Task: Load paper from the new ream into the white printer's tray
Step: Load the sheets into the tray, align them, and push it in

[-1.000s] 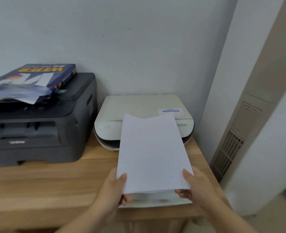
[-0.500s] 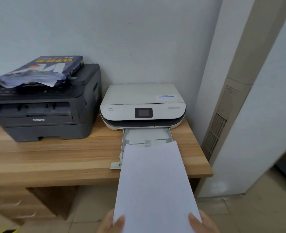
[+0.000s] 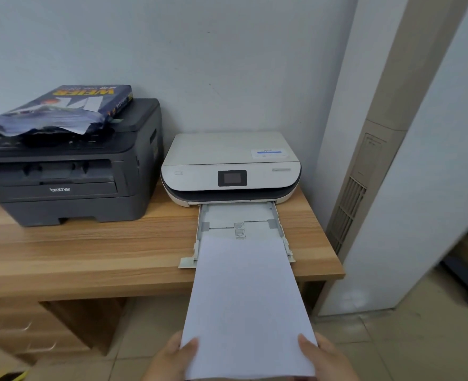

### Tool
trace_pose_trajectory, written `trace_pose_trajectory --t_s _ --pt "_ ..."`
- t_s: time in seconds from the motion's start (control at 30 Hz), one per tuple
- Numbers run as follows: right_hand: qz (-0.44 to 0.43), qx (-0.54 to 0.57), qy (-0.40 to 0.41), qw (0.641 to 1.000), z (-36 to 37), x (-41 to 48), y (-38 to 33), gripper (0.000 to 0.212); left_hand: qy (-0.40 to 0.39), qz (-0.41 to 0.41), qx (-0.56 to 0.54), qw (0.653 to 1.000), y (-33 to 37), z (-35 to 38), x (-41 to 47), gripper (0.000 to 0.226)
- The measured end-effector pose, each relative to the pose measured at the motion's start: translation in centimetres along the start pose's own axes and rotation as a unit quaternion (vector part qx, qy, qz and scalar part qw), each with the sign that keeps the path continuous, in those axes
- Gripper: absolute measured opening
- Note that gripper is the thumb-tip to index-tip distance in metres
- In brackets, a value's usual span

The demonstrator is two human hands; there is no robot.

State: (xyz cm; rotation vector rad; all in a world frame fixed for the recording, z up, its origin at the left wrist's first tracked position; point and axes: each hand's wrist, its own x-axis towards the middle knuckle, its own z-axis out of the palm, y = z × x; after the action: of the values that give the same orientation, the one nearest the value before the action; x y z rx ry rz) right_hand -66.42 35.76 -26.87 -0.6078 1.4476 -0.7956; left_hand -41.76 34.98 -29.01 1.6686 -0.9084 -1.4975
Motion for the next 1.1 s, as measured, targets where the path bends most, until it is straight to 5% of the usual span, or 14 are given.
trace_pose_trajectory --t_s 0.1,0.2,0.4,0.7,0.87,1.1 --pt "0.039 0.046 -0.015 0.998 -0.2 0.6 -0.6 0.015 -0.036 -0.018 -0.013 0.999 0.5 0.0 -0.2 0.019" --pt "0.038 0.035 -0.008 0.999 -0.2 1.1 -0.7 0.024 -0.073 -0.008 -0.021 0.997 0.6 0.0 -0.1 0.025" --pt "0.004 0.018 -0.014 1.0 -0.3 1.3 -1.0 0.018 -0.037 -0.014 -0.031 0.999 1.2 0.3 0.8 0.043" --pt "0.022 0.013 -0.029 0.999 -0.4 1.9 -1.5 0.022 -0.039 -0.035 -0.027 0.998 0.8 0.5 1.0 0.029" --pt "0.008 0.01 -0.053 0.999 -0.4 2.5 -1.4 0.019 -0.021 -0.048 -0.024 0.998 1.3 0.1 1.3 0.074" --pt "0.036 0.022 -0.016 0.999 -0.2 3.2 -1.6 0.014 -0.067 -0.066 -0.038 0.995 1.5 0.2 1.7 0.026"
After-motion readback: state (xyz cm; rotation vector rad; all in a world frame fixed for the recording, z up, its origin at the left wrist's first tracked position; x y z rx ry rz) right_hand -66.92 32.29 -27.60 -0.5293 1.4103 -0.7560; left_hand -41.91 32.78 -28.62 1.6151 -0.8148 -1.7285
